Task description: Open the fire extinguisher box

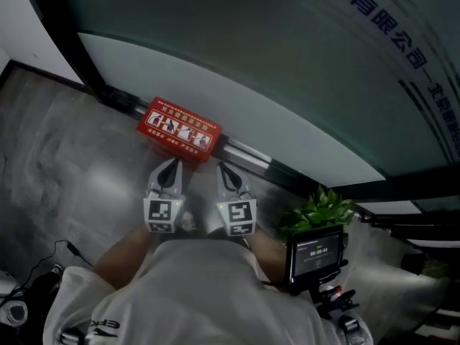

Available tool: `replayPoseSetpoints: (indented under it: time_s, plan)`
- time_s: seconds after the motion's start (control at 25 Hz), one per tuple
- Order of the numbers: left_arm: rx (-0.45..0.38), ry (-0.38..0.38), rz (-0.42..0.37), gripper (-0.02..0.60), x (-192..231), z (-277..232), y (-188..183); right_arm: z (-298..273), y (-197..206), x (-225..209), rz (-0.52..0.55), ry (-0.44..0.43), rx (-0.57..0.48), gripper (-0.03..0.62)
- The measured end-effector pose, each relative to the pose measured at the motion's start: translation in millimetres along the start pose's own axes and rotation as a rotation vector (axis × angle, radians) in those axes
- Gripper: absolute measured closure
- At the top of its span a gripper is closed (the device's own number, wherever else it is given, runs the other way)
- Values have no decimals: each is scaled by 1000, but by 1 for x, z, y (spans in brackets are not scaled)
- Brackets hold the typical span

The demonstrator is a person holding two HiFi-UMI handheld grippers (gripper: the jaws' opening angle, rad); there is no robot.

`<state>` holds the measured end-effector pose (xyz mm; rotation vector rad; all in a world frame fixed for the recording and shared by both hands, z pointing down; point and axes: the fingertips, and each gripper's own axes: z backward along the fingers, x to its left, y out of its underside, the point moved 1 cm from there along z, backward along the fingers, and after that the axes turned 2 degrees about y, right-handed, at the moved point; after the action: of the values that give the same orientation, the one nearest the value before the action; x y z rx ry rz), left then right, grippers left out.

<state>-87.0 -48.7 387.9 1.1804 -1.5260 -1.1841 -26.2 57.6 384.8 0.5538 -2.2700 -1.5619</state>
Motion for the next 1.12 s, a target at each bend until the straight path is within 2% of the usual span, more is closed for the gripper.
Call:
replayPoseSetpoints:
  time_s: [0.24, 0.52, 0.76, 0.92, 1.12]
  plan:
    - [21, -125, 29, 578, 20, -23, 5, -44, -9, -19, 44, -102, 6, 580]
    - [40, -433, 70, 579, 35, -48, 8, -99, -11, -42, 113, -380, 6, 580]
    - [55, -608, 102, 580, 33, -63, 14, -130, -6, -62, 162, -532, 17, 580]
    - [80, -708, 152, 580, 30, -56, 38, -139, 11, -60, 205, -610, 50, 580]
    - [106, -785, 228, 579, 20, -48, 82, -146, 41, -52, 274, -677, 88, 580]
